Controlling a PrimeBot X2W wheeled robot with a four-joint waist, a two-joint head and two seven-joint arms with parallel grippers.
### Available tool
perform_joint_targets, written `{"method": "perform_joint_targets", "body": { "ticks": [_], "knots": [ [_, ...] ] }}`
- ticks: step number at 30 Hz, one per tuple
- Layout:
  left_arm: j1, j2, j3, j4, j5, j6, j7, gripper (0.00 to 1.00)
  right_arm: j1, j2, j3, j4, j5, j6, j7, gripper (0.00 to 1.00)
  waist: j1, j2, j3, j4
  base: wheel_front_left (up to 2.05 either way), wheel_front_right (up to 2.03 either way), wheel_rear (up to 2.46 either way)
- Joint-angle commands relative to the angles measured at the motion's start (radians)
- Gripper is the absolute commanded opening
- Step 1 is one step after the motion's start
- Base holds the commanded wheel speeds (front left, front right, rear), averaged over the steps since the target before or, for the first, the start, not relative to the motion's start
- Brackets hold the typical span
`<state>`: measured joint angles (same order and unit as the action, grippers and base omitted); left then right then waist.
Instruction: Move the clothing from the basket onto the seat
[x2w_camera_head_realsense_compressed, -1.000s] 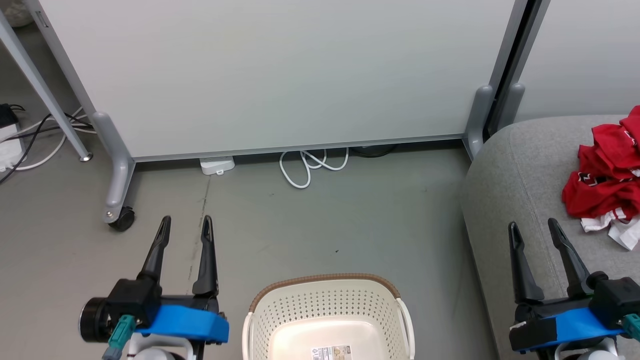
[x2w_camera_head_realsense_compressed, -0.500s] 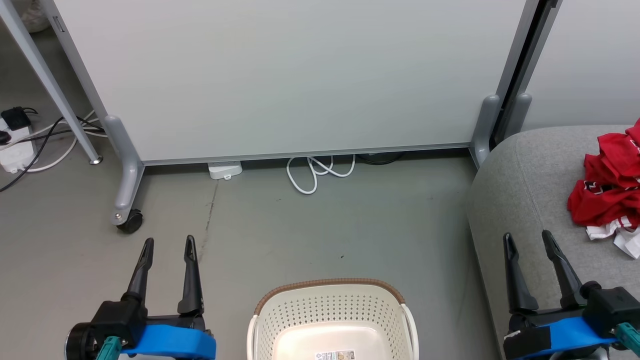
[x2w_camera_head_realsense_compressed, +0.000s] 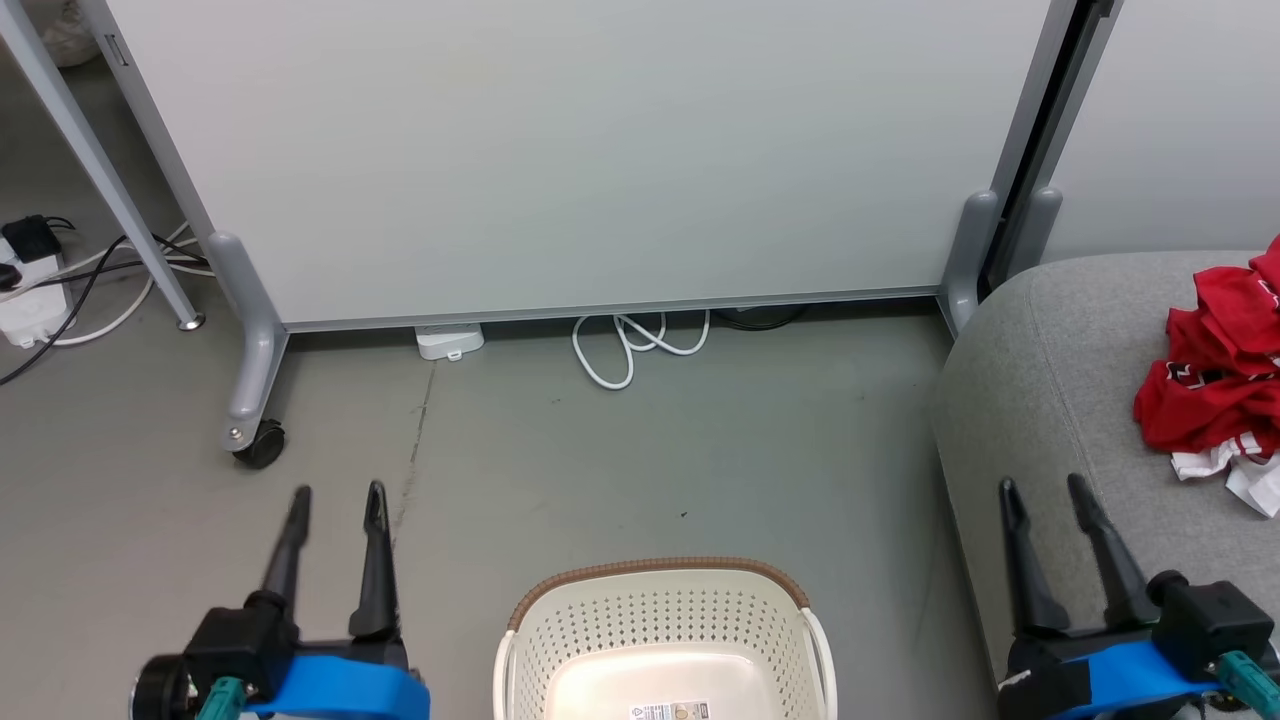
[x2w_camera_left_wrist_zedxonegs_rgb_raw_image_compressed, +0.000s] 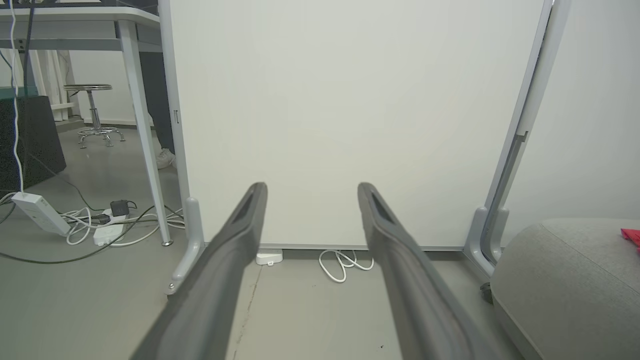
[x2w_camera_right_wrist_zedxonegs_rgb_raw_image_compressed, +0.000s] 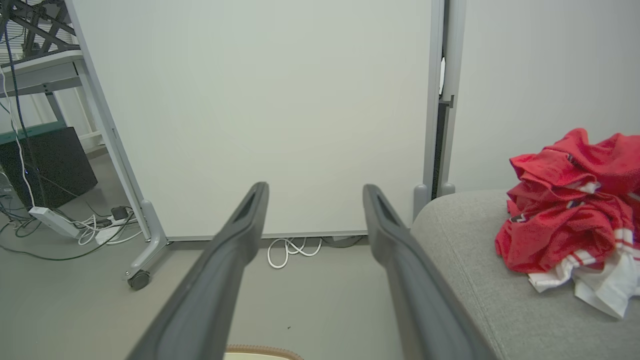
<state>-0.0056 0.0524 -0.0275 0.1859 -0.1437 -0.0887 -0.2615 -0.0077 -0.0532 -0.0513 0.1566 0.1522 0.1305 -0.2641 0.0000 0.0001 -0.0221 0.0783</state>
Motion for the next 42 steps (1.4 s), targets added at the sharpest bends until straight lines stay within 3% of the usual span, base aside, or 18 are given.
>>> {"method": "perform_joint_targets", "body": {
  "ticks": [1, 42],
  "knots": [
    [0.002, 0.000, 0.000, 0.010, -0.003, 0.000, 0.002, 0.00, 0.001, 0.000, -0.001, 0.011, 0.003, 0.000, 0.001, 0.00, 0.0000, -0.0001, 0.000, 0.000, 0.00, 0.00, 0.00],
    [-0.041, -0.002, 0.064, 0.043, -0.650, -0.019, 0.169, 0.00, -0.045, 0.002, -0.029, 0.056, 0.646, 0.000, 0.170, 0.00, 0.0000, -0.0001, 0.008, -0.024, 0.00, 0.00, 0.00]
  ]
}}
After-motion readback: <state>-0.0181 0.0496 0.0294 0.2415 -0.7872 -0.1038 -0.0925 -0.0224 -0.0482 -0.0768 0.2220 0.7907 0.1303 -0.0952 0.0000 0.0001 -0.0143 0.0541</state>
